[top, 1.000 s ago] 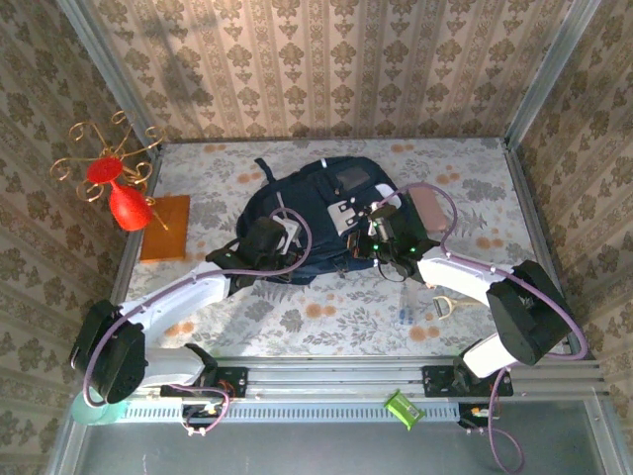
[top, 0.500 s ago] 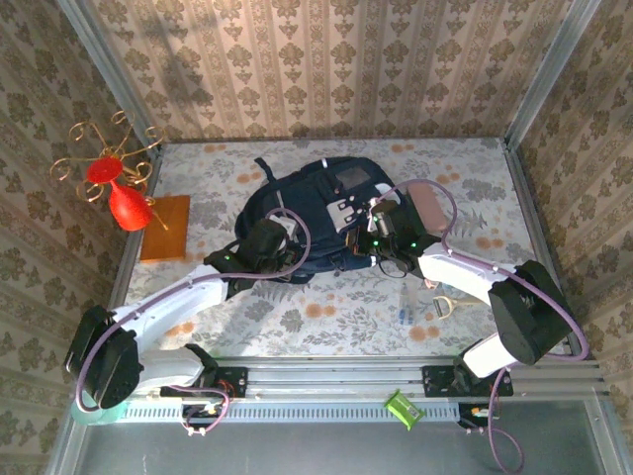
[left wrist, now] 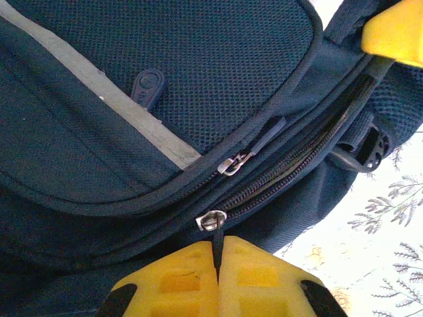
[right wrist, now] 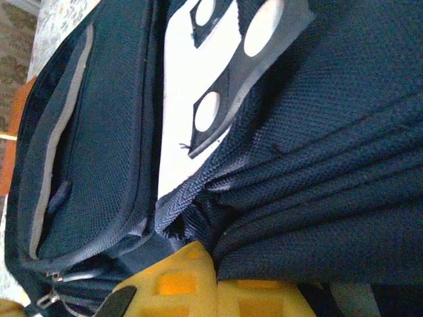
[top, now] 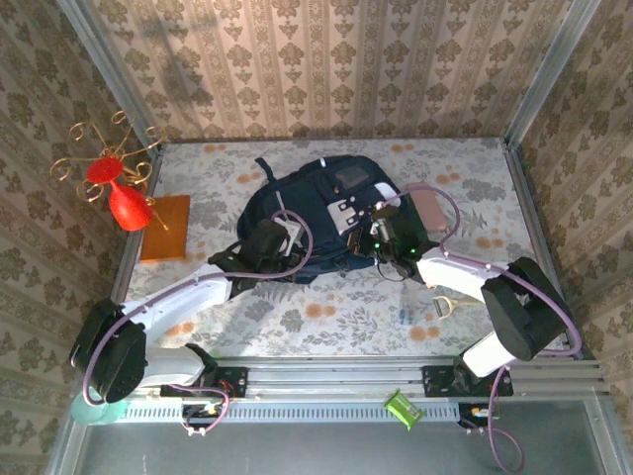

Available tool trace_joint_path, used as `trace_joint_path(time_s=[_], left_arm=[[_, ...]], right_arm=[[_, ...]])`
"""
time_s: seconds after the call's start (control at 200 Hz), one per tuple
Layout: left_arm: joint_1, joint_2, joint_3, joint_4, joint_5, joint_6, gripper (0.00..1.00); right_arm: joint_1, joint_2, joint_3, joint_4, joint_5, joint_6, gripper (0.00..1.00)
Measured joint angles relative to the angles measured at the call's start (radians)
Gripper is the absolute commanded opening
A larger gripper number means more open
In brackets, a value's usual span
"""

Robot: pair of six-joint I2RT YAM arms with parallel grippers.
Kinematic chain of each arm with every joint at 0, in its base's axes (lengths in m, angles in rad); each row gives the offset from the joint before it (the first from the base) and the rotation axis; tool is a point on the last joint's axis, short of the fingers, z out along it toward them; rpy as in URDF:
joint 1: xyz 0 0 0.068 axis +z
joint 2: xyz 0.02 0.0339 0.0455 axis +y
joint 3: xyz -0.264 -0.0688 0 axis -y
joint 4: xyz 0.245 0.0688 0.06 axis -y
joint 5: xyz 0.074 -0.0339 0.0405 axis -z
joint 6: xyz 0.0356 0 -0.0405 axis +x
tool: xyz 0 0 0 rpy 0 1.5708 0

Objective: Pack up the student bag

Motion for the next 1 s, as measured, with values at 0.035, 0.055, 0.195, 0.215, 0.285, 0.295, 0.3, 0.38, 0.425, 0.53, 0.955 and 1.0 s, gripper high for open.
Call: trace_joint_path(time_s=[0.035,0.055,0.195,0.215,0.285,0.295,0.3,0.38,0.425,0.53,0.955,1.0], left_arm=[[0.000,0.001,0.000,0.006,0.002,-0.006,0.00],[0.000,0.002,0.000,0.008,0.003,-0.007,0.00],[-0.004,0.002,0.000,0.021,0.007,-0.017,0.00],[-0.004,0.002,0.000,0.024,0.009,-0.018,0.00],[-0.005,0.002,0.000,0.031,0.014,-0.025,0.00],[-0.005,0.002,0.000,0.032,0.015,-0.025,0.00],[-0.005,0.002,0.000,0.032,0.015,-0.026,0.00],[-0.006,0.008,0.000,0.047,0.026,-0.033,0.00],[-0.009,0.015,0.000,0.058,0.035,-0.037,0.00],[-0.025,0.038,0.000,0.099,0.051,-0.047,0.00],[-0.054,0.029,0.024,-0.003,-0.124,-0.009,0.00],[-0.039,0.008,0.020,-0.034,-0.153,0.000,0.00]], right_arm=[[0.008,0.002,-0.005,0.007,0.016,0.010,0.00],[0.013,0.003,-0.008,0.011,0.026,0.018,0.00],[0.044,0.006,-0.024,0.043,0.087,0.050,0.00],[0.047,0.006,-0.026,0.045,0.093,0.055,0.00],[0.055,0.006,-0.032,0.057,0.113,0.068,0.00],[0.056,0.006,-0.033,0.058,0.114,0.070,0.00],[0.056,0.006,-0.033,0.058,0.115,0.071,0.00],[0.064,0.006,-0.036,0.063,0.132,0.079,0.00],[0.069,0.006,-0.036,0.068,0.135,0.083,0.00],[0.086,0.006,-0.036,0.082,0.136,0.097,0.00],[0.083,-0.012,-0.055,0.085,0.153,0.088,0.00],[0.080,-0.020,-0.060,0.084,0.153,0.080,0.00]])
